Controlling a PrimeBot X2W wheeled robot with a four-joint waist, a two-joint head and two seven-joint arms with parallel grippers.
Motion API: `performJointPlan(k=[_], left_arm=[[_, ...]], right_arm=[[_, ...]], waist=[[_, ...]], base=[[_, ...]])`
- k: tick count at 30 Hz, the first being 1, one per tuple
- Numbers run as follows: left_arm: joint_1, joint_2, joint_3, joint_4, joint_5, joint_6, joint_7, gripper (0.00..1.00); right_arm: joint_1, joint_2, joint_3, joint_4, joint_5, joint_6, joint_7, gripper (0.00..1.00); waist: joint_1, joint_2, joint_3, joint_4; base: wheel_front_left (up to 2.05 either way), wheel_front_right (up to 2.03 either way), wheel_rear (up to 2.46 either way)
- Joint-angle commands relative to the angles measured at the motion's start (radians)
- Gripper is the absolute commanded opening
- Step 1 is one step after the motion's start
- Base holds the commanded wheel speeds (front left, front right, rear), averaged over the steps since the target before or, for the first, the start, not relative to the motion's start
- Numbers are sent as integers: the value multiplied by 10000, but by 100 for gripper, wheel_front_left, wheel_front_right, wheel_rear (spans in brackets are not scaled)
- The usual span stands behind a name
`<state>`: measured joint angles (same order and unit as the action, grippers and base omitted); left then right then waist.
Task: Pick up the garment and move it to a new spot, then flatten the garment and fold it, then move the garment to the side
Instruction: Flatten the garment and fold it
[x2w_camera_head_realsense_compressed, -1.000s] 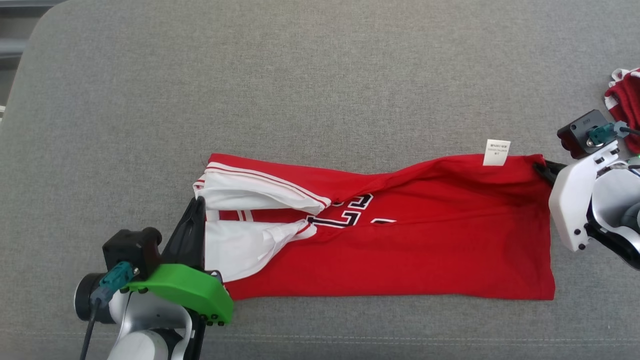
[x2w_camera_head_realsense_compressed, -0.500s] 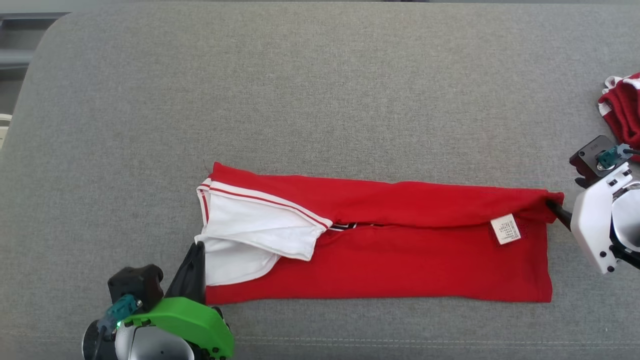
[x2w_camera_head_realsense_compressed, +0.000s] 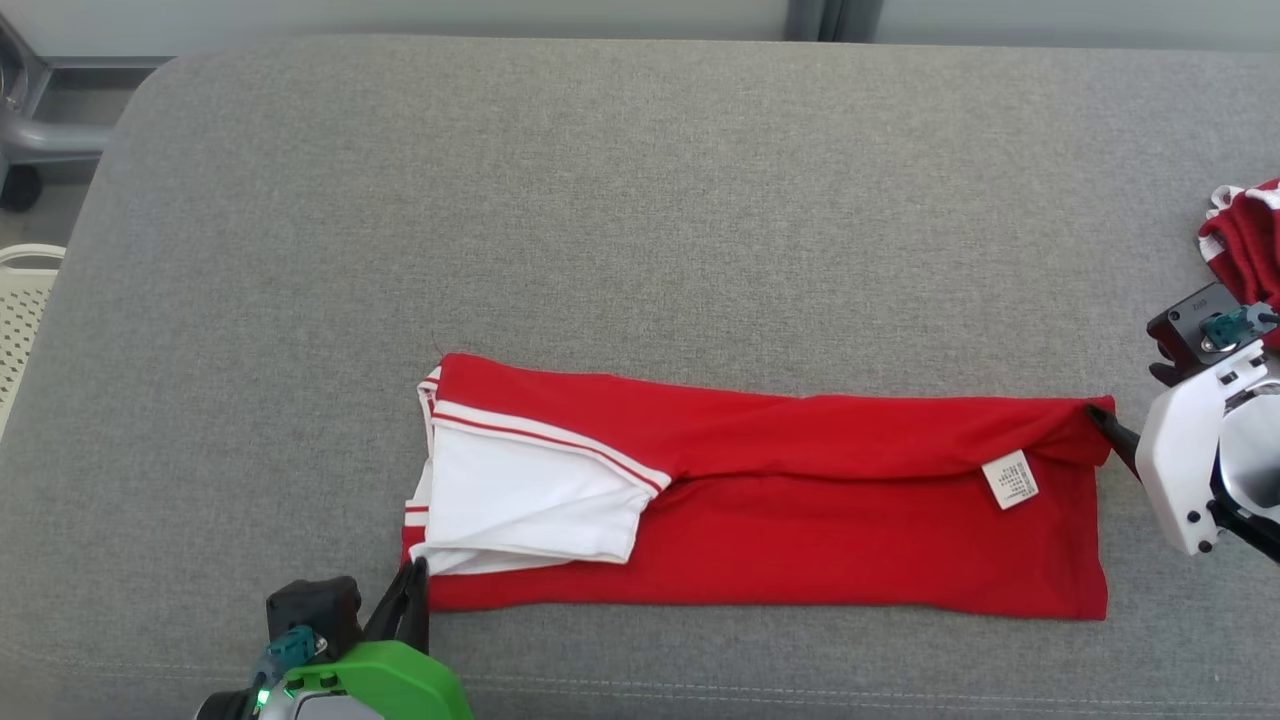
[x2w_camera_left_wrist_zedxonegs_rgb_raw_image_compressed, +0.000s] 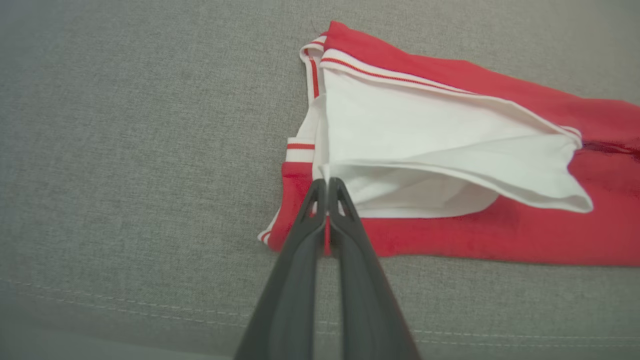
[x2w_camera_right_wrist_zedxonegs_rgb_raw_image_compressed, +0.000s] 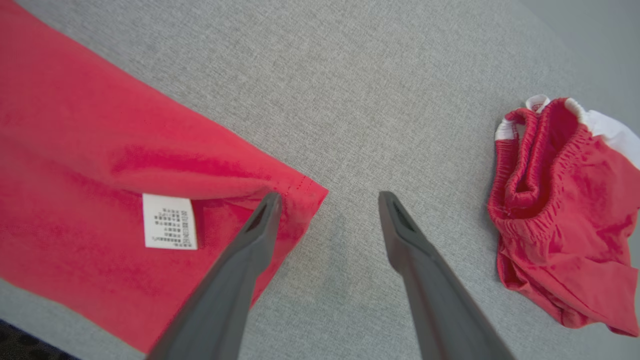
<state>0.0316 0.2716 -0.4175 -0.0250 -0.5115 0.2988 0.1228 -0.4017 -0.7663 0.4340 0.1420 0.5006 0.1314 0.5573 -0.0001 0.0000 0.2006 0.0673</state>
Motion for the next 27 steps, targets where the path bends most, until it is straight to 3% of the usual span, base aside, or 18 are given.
performJointPlan(k=[1,11,18,23,27], left_arm=[[180,132,-75,243,98,-53,79,100],[193,382,-12,1201,342,-76,-482,100],[-71,693,418,1655,633,-39,-1957,100],[-338,450,734,1689,534,-15,-2949,100],[-632,357,883,1752,528,-337,-3567,100]], right_arm=[[215,115,-147,19,-129,-16,-29,100],[999,990,-1378,-94,-658,-15,-676,100],[2210,2496,-3241,-186,-1856,-16,-1446,100],[2864,3944,-4480,-438,-2277,-16,-2247,100],[3245,4996,-5142,-512,-2485,-13,-3084,100]], waist=[[1,0,-100,28],[1,0,-599,126],[1,0,-1191,192],[1,0,-1486,229],[1,0,-1723,225]], base=[[0,0,0],[0,0,0],[0,0,0],[0,0,0],[0,0,0]])
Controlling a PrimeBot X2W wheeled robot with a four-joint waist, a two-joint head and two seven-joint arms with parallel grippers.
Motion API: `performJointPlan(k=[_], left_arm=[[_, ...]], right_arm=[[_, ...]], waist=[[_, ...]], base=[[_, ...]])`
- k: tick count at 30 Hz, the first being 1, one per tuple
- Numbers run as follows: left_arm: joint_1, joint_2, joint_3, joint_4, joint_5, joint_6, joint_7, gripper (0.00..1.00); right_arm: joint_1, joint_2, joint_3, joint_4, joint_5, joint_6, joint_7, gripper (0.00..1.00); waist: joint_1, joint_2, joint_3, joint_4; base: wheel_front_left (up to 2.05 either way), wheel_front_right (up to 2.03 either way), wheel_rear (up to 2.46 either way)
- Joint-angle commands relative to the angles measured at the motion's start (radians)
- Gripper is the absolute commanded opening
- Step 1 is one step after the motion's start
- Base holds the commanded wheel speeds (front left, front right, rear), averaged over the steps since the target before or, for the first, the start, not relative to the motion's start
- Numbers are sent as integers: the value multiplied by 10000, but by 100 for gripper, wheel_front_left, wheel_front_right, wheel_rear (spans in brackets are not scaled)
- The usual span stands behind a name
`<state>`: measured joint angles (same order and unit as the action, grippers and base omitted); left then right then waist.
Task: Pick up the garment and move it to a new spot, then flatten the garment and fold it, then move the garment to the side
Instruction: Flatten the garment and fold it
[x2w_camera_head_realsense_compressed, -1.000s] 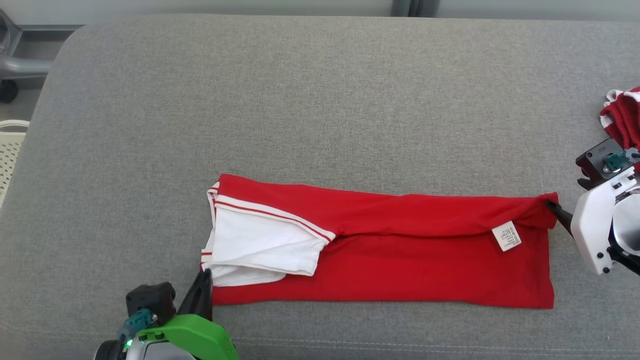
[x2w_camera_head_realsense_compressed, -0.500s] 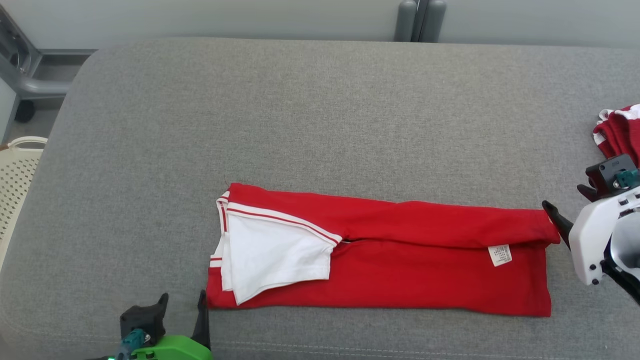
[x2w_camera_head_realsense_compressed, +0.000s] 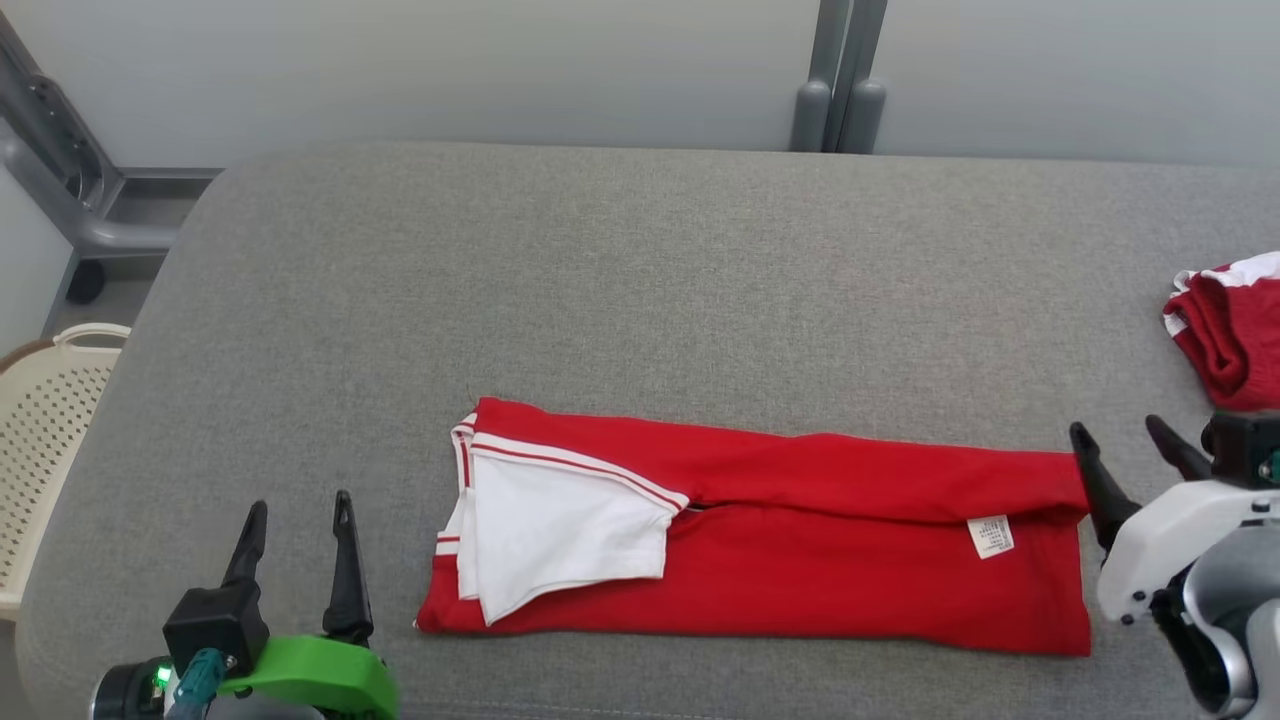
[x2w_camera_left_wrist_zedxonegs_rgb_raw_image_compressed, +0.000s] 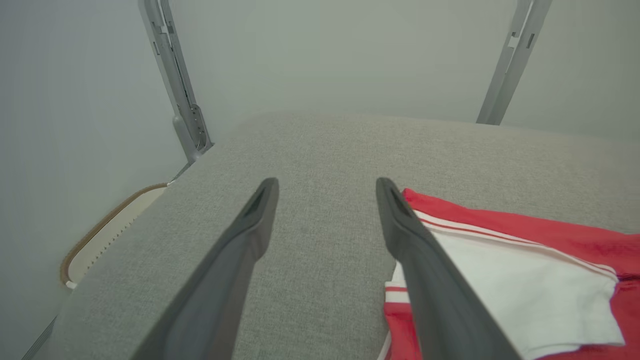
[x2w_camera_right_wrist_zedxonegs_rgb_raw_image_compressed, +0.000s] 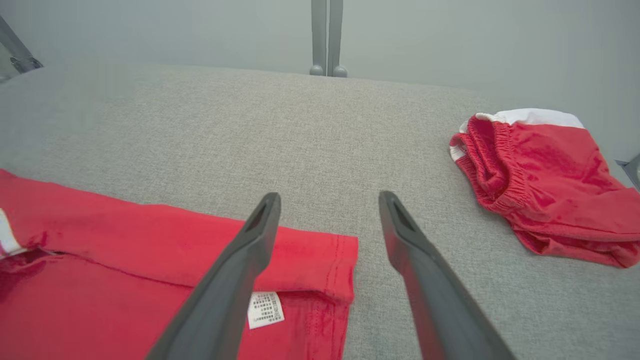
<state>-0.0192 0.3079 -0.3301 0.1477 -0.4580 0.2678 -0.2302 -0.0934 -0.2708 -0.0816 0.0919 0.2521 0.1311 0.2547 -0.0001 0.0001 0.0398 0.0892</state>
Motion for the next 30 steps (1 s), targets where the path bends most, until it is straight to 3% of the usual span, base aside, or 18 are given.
performJointPlan(k=[1,5,12,17,30], left_arm=[[-156,-54,30,44,20,-126,-137,100],[-275,-256,124,250,79,-566,-322,100],[-343,-647,588,800,99,-1144,-350,100],[-579,-679,649,1429,229,-1631,-348,100],[-922,-1077,1521,2235,278,-2299,-350,100]], right_arm=[[216,284,-183,-28,-17,-11,-308,100],[513,1035,-431,69,-206,-11,-1143,100],[692,1783,-417,492,-395,-9,-2526,100],[751,2068,-458,853,-257,-9,-3437,100],[1192,2189,221,1617,-362,-9,-4263,100]], waist=[[1,-1,-183,3],[1,-1,-491,-10],[1,-1,-790,-78],[1,-1,-953,-93],[1,-1,-920,-232]], base=[[0,0,0],[0,0,0],[0,0,0],[0,0,0],[0,0,0]])
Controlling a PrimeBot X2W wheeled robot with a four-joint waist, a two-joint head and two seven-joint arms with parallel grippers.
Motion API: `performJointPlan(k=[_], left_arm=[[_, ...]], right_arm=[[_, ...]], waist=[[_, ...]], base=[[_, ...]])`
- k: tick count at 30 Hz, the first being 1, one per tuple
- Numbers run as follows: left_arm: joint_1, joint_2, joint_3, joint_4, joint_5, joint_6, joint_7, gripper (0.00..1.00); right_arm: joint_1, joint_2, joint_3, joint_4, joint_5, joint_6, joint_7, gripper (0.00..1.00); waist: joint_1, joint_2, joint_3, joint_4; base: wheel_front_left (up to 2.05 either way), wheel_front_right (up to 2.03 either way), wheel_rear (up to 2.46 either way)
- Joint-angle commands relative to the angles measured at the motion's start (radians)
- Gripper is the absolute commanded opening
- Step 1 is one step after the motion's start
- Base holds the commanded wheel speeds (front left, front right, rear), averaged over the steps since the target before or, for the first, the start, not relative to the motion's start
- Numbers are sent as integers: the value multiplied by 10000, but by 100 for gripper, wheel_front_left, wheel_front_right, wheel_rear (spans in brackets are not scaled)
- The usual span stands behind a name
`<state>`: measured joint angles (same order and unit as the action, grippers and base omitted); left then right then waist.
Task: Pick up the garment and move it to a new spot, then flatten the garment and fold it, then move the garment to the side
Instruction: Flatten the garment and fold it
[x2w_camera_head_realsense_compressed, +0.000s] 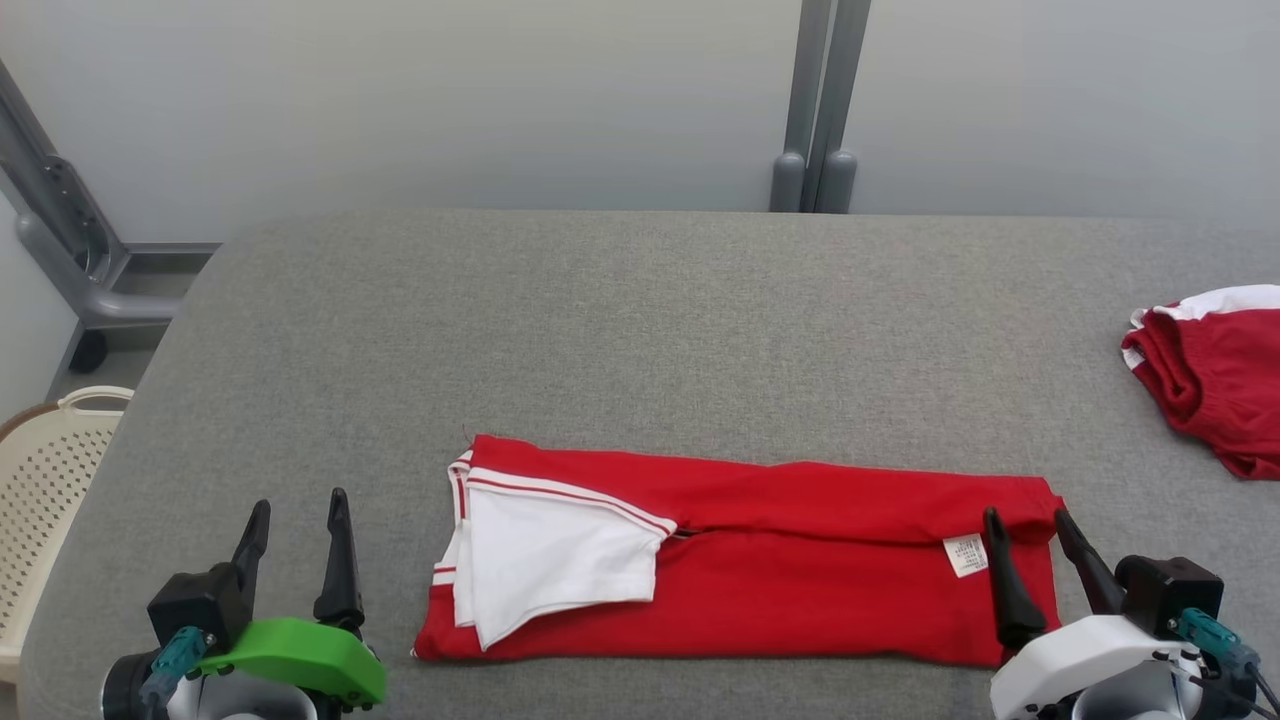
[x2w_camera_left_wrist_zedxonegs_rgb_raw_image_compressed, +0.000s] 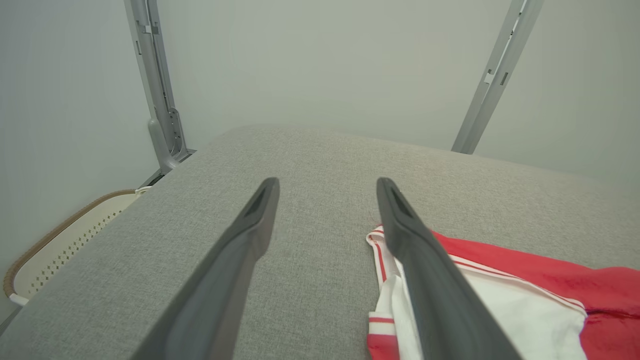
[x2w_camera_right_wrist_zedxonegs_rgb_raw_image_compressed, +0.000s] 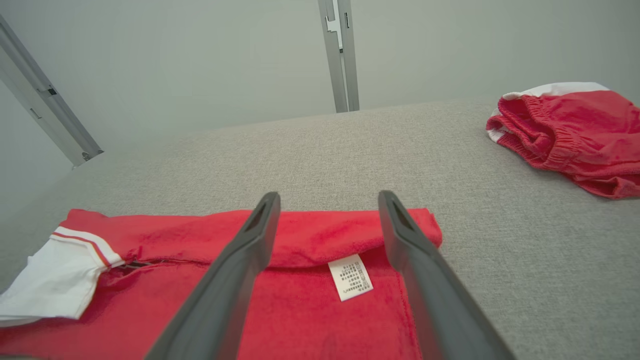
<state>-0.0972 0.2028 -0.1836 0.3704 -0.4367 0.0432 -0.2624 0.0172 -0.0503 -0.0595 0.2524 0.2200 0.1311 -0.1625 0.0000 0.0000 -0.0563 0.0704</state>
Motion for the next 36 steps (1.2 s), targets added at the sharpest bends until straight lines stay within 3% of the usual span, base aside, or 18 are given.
performJointPlan(k=[1,20,26,31,32,35,36], left_arm=[[-117,-69,93,-2,133,-132,-28,100],[95,-544,532,187,1102,-773,-29,100],[140,-622,466,130,1353,-865,-29,100],[74,-721,507,86,1443,-946,-29,100],[74,-721,507,86,1443,-946,-29,100],[-161,-772,472,105,1552,-980,-29,100],[-161,-772,472,105,1552,-980,-29,100]], right_arm=[[77,-18,27,53,-28,-9,-118,100],[-324,-12,10,159,-6,-9,156,100],[-808,-25,-831,-84,-440,-9,1626,100],[-1599,-18,-1880,-490,-1134,-9,3645,100],[-1599,-18,-1880,-490,-1134,-9,3645,100],[-2168,-5,-2267,-449,-1499,-8,5429,100],[-2168,-5,-2267,-449,-1499,-8,5429,100]], waist=[[0,0,63,-70],[0,0,237,-120],[0,0,413,-125],[0,0,786,-107],[0,0,786,-107],[0,0,1076,-4],[0,0,1076,-4]], base=[[0,0,0],[0,0,0],[0,0,0],[0,0,0],[0,0,0],[0,0,0],[0,0,0]])
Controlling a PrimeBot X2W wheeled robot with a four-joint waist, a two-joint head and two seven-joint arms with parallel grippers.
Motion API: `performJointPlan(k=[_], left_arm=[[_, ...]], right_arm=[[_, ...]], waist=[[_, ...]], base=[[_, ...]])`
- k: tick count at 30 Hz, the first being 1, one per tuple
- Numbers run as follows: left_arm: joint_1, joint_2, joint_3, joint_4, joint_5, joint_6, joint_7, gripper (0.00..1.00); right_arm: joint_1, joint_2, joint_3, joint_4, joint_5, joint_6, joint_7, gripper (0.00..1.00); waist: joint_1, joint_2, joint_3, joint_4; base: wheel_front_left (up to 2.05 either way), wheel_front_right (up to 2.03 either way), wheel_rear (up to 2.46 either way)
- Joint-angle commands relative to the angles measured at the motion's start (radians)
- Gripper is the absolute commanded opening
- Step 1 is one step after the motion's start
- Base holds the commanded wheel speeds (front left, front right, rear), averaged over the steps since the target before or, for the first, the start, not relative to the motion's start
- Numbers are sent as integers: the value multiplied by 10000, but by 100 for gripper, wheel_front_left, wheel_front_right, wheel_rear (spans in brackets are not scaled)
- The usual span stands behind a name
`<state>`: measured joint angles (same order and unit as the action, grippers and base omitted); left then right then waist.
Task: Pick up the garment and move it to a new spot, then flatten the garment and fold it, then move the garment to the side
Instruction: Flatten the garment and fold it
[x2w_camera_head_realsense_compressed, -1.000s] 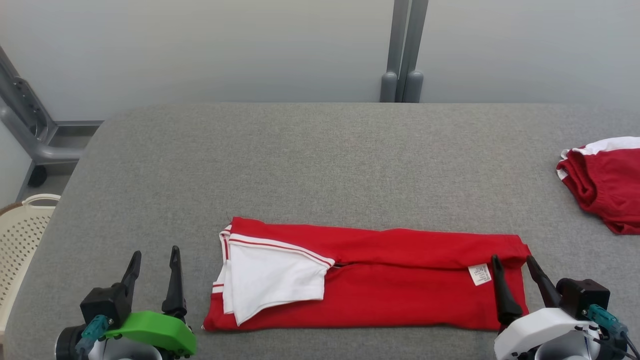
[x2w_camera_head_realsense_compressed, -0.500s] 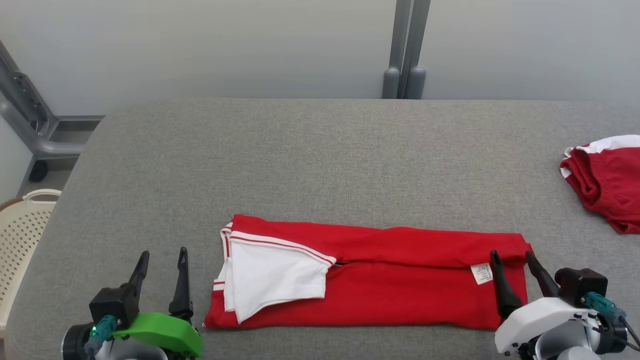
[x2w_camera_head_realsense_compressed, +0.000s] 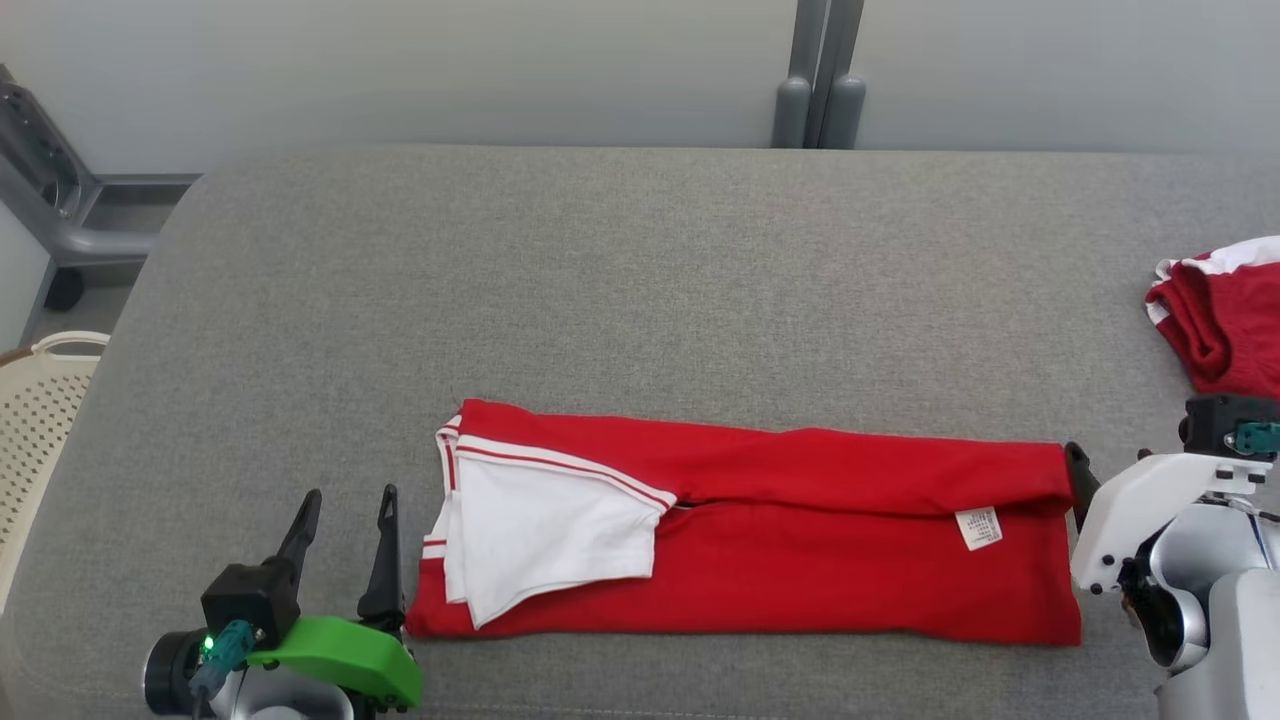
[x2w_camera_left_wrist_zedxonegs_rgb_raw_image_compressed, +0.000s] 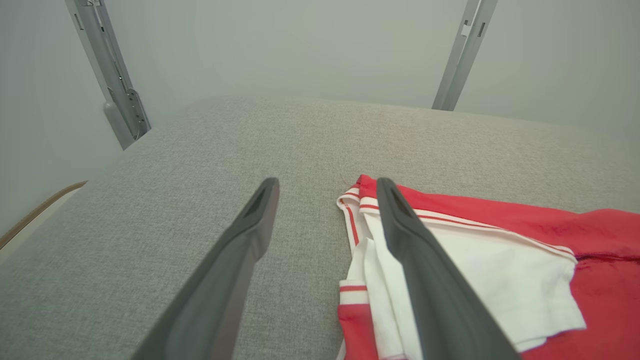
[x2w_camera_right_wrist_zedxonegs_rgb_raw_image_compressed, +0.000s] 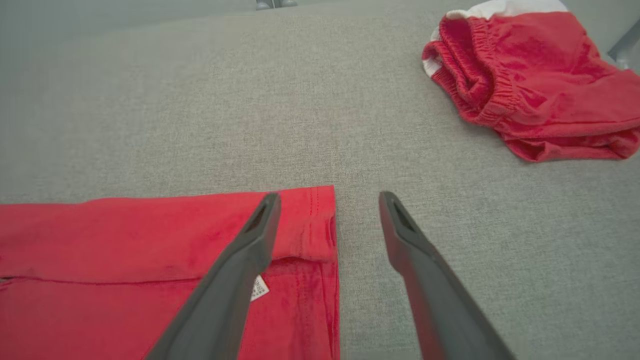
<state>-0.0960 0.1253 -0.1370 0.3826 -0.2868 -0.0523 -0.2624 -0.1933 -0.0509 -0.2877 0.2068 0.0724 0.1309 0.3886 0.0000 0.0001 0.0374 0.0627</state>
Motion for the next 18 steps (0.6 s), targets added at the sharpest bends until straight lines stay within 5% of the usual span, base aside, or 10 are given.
performJointPlan(k=[1,7,18], left_arm=[[-239,-7,2,-14,76,-51,-29,100],[-448,-90,6,52,164,-140,-29,100],[-551,-198,109,206,187,-284,-30,100]], right_arm=[[-150,-8,-60,47,-84,-6,323,100],[-272,-10,-7,91,-132,-6,1589,100],[115,-10,-293,376,-142,-6,2009,100]], waist=[[0,-1,208,108],[0,-1,444,266],[0,-1,700,415]], base=[[0,0,0],[0,0,0],[0,0,0]])
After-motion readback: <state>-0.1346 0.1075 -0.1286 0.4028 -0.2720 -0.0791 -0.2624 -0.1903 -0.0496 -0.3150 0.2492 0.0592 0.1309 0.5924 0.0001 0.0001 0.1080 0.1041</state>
